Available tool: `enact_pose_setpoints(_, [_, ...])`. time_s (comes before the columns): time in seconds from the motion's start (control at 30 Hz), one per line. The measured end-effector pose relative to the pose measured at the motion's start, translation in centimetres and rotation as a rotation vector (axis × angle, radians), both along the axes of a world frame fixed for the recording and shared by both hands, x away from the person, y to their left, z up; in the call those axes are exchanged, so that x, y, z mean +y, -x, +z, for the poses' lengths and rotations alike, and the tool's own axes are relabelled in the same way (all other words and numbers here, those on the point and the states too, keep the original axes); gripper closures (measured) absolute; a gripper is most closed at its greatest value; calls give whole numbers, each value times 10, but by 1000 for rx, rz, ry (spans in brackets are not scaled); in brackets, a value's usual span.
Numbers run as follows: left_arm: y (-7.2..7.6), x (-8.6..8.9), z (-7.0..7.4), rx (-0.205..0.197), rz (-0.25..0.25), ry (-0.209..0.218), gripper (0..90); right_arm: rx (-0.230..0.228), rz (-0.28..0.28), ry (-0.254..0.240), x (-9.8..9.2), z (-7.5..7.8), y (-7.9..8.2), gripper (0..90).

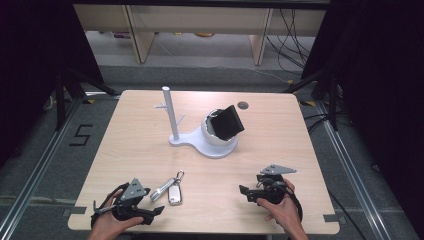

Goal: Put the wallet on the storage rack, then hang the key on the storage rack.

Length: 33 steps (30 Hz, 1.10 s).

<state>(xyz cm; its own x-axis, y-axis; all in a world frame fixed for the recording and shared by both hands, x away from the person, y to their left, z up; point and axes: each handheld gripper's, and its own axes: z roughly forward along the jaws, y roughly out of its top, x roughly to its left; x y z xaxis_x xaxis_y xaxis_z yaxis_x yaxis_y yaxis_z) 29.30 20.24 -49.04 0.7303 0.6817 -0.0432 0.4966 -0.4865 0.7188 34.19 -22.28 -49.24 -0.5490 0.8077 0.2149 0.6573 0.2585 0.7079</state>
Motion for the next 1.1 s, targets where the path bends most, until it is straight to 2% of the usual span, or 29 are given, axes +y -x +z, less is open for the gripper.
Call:
enact_pose_setpoints(0.03, [0, 0, 0, 0, 0, 0, 214, 0, 0, 0, 0, 0, 0, 177])
enact_pose_setpoints(0.07, [0, 0, 0, 6, -2, 9, 213, 13, -9, -23, 0, 0, 2, 178])
enact_pose_setpoints(0.1, [-1, -1, 0, 4, -5, 7, 213, -2, 4, -12, -2, -1, 1, 178])
enact_pose_setpoints(0.13, [-1, -1, 0, 3, -3, 6, 213, 5, -15, -14, 0, -1, 3, 178])
enact_pose_setpoints(0.17, [-1, -2, -1, 5, -4, 15, 212, 6, -8, -20, -1, 0, 4, 178])
enact_pose_setpoints(0.2, [-1, -2, 0, 7, -1, 6, 212, -1, 2, 1, -3, 0, 3, 178])
enact_pose_setpoints(0.37, [-3, -5, 1, 0, 0, 3, 211, -11, -2, -7, -5, 0, 6, 178])
enact_pose_setpoints(0.4, [-7, -8, 4, -19, 5, 8, 210, -9, -12, -1, -6, 0, 8, 176])
enact_pose_setpoints(0.43, [-7, -8, 4, -19, 5, 8, 209, -9, -12, -1, -6, 0, 8, 176])
enact_pose_setpoints(0.47, [-12, -11, 8, -33, -2, -1, 208, 12, -11, -9, -5, -1, 10, 176])
enact_pose_setpoints(0.53, [-19, -15, 12, -49, 1, 7, 207, -2, -5, -1, -4, 0, 11, 177])
enact_pose_setpoints(0.63, [-26, -19, 16, -51, 5, 12, 207, -10, -4, 9, -3, 1, 13, 177])
enact_pose_setpoints(0.67, [-34, -24, 20, -50, 9, 22, 207, -17, 7, 8, -1, 1, 14, 181])
enact_pose_setpoints(0.7, [-34, -24, 20, -50, 9, 22, 210, -17, 7, 8, -1, 1, 14, 181])
enact_pose_setpoints(0.73, [-43, -30, 23, -38, -1, 17, 217, -15, 10, 15, 1, 1, 14, 183])
enact_pose_setpoints(0.77, [-43, -30, 23, -38, -1, 17, 231, -15, 10, 15, 1, 1, 14, 183])
enact_pose_setpoints(0.83, [-53, -37, 26, -25, -9, -15, 259, -16, 12, 26, 2, 2, 15, 190])
enact_pose_setpoints(0.87, [-64, -44, 29, -1, -7, -29, 267, -20, 15, 25, 1, 2, 15, 194])
enact_pose_setpoints(0.9, [-64, -44, 29, -1, -7, -29, 286, -20, 15, 25, 1, 2, 15, 194])
enact_pose_setpoints(0.93, [-72, -51, 29, 44, -11, -14, 319, -23, 17, 16, 1, 1, 14, 198])
enact_pose_setpoints(1.0, [-80, -58, 27, 82, -34, -86, 334, -26, 19, 12, 0, 2, 15, 202])
enact_pose_setpoints(1.03, [-80, -58, 27, 82, -34, -86, 348, -26, 19, 12, 0, 2, 15, 202])
enact_pose_setpoints(1.07, [-87, -66, 23, 108, -42, -160, 364, -26, 19, 14, 0, 2, 14, 205])
enact_pose_setpoints(1.1, [-87, -66, 23, 108, -42, -160, 368, -26, 19, 14, 0, 2, 14, 205])
